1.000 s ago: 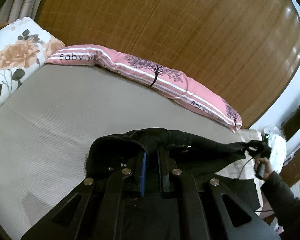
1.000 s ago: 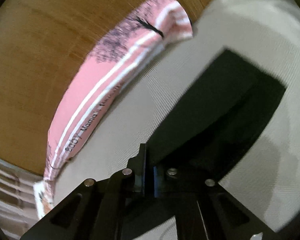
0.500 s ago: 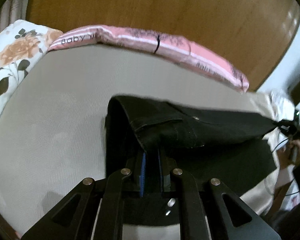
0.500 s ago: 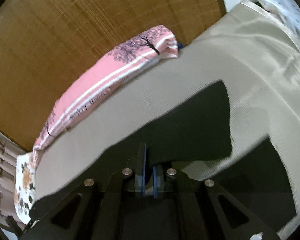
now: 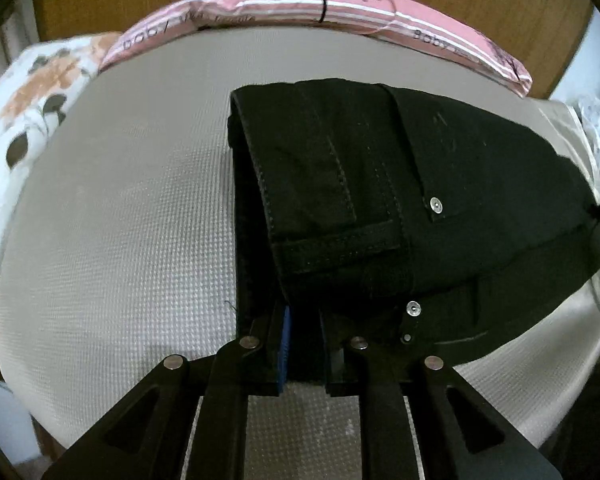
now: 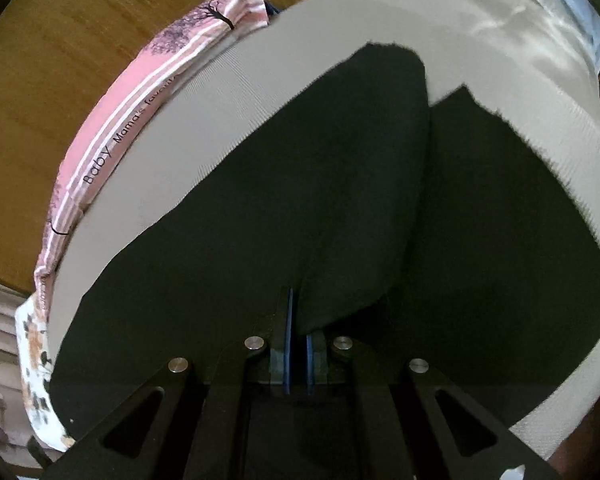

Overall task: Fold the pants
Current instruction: 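Lower the folded waist onto the bed and open the left tool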

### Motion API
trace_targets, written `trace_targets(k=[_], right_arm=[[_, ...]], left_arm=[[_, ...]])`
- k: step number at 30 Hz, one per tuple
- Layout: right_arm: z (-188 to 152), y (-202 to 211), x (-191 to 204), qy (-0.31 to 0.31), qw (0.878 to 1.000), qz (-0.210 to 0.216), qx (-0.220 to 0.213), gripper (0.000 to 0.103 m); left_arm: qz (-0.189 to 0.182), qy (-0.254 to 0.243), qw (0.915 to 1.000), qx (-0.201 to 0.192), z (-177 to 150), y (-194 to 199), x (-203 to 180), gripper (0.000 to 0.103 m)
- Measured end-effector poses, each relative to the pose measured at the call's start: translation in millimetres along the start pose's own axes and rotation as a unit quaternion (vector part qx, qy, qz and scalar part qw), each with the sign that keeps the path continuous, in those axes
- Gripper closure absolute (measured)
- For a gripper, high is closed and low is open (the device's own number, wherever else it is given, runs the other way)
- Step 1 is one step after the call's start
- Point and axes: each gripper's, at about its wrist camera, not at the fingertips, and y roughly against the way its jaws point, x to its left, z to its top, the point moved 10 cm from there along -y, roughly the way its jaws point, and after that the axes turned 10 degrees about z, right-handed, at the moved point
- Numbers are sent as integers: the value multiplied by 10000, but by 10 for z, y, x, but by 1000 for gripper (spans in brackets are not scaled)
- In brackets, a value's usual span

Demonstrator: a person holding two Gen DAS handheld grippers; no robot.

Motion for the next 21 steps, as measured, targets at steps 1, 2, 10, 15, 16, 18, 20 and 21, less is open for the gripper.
trace_targets(k=[1,2,10,15,16,18,20,21], right_arm=[[1,-2,0,-9,10000,20,6,98],[10,4,8,-6,10000,36,-8,97],[58,55,182,279,9995,139,-91,92],[96,52,240,235,9991,314,-128,90],[105,55,247,199,9990,366,-135,90],[123,69,259,162,9987,462,-171,90],[139,85,265,159,9985,497,-189,90],[150,96,270,154,9983,525,-208,90]], left_arm=[[-99,156,9998,40,-7,16,21,84],[-160,269,9995,80,-17,30,36,80],[-1301,1877,9735,99,-60,370,177,49],[-2068,2632,9418,323,-75,354,28,48],[-2204,2789,9340,367,-71,315,-3,48],[-2245,3024,9252,465,-79,242,-27,49],[-2294,3198,9180,487,-85,179,-80,49],[-2269,3297,9150,498,-81,139,-79,49]])
